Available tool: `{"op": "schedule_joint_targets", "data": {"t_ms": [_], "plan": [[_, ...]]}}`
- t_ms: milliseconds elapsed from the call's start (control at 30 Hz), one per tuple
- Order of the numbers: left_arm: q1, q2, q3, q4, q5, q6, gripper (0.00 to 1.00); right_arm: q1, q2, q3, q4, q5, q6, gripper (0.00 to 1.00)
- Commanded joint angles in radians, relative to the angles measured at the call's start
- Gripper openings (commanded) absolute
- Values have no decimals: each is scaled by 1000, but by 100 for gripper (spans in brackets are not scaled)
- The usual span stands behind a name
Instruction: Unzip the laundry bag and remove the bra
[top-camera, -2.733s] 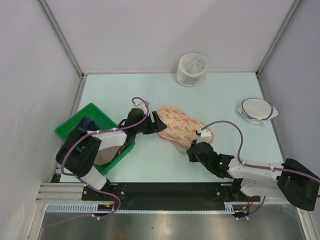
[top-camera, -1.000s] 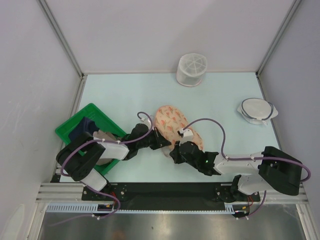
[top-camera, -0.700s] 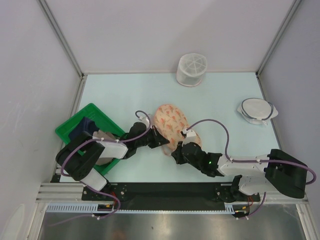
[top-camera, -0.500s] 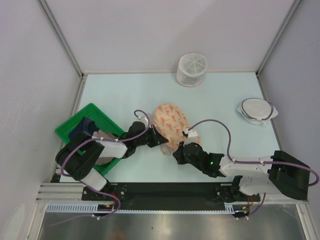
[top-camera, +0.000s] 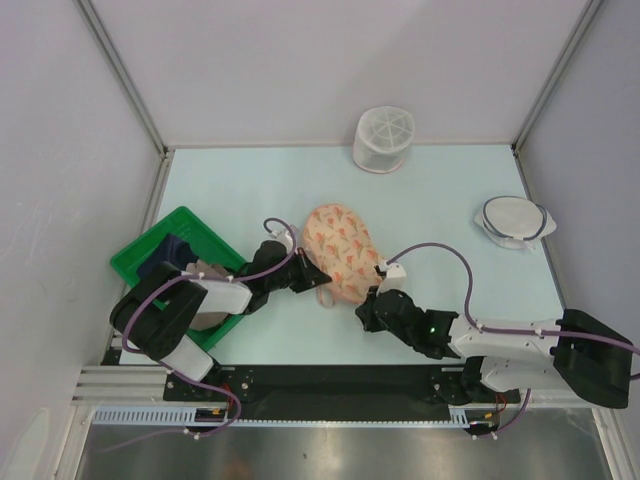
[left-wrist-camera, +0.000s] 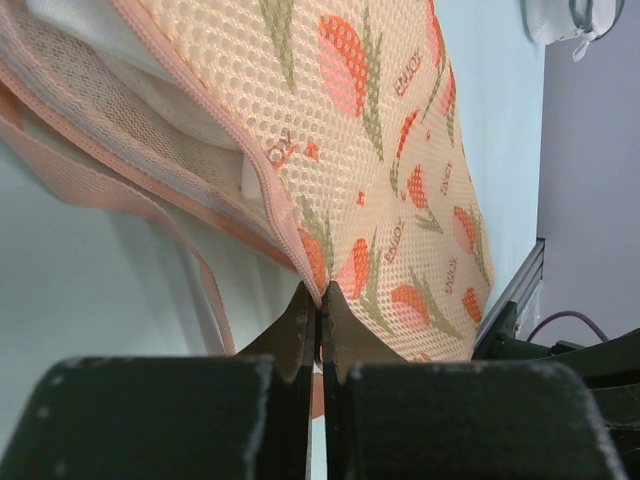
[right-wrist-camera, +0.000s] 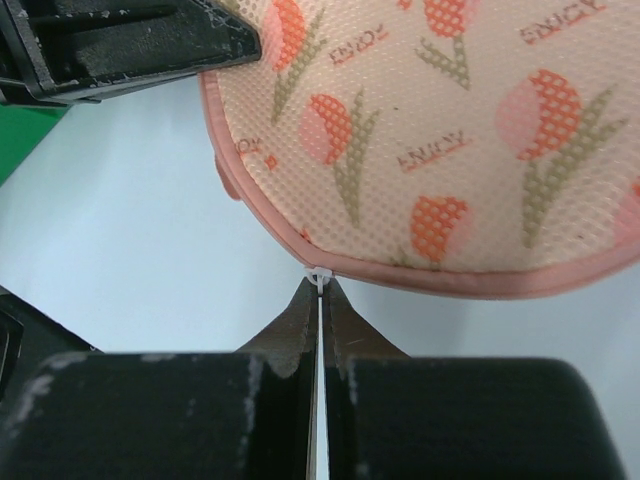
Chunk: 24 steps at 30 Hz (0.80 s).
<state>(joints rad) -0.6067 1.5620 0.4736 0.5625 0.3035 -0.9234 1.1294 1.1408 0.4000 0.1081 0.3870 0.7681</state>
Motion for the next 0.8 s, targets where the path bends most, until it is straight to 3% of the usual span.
{"op": "schedule_joint_targets", "data": {"t_ms": [0, 167, 400, 633, 733, 767], "plan": [[27, -10, 31, -7, -23, 52, 0, 3, -44, -6, -53, 67, 11, 0], [33, 3, 57, -39, -24, 95, 0, 3, -67, -1, -85, 90, 4, 0], [31, 82, 215, -168, -3, 201, 0, 15, -58, 28, -102, 89, -15, 0], [30, 156, 309, -196, 51, 238, 0, 35, 10, 51, -30, 49, -15, 0], [27, 156, 315, -208, 51, 251, 20, 38, 62, 71, 18, 27, -23, 0], [28, 139, 313, -214, 45, 256, 33, 36, 76, 77, 30, 21, -27, 0]]}}
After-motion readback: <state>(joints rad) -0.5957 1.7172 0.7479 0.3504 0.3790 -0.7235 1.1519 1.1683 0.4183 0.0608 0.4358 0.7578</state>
